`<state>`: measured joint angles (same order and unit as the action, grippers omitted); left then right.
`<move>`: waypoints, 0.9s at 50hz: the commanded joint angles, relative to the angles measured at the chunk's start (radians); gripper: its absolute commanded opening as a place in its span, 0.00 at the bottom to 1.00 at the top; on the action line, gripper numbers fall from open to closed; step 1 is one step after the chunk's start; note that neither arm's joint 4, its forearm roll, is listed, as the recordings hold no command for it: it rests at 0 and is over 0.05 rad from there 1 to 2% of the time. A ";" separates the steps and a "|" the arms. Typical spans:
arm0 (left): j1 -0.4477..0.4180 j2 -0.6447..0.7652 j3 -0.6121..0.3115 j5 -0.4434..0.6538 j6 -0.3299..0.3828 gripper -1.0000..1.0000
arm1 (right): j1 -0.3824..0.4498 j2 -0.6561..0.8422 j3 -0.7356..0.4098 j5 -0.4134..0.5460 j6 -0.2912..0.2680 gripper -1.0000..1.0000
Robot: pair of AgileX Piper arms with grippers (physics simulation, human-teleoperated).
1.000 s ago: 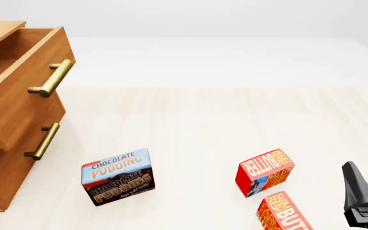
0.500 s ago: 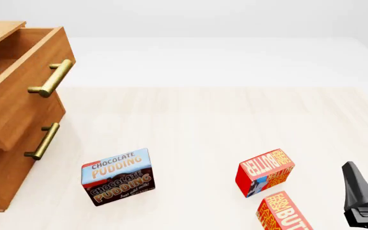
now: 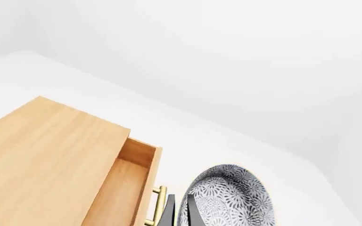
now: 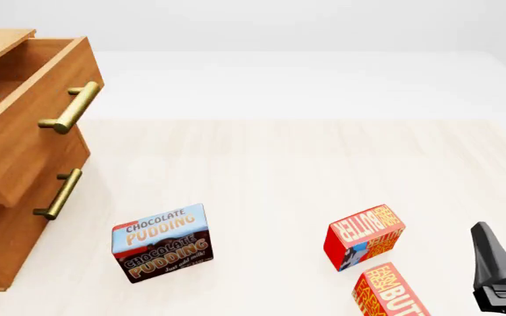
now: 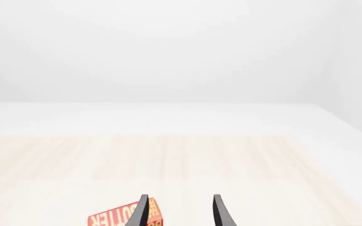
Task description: Put the bowl in the top drawer of the cabinet.
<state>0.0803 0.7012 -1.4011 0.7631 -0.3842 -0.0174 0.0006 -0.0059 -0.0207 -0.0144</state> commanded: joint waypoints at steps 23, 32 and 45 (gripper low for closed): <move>0.073 0.005 0.007 -0.019 -0.035 0.00 | -0.005 0.000 0.000 -0.009 -0.003 1.00; 0.127 0.046 0.019 -0.037 -0.065 0.00 | -0.005 0.000 0.000 -0.010 -0.004 1.00; 0.249 0.159 0.009 -0.079 -0.129 0.00 | -0.003 0.000 -0.001 -0.012 -0.005 1.00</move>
<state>0.2600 0.8001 -1.3798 0.7130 -0.4778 -0.0218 0.0004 -0.0063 -0.0316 -0.0186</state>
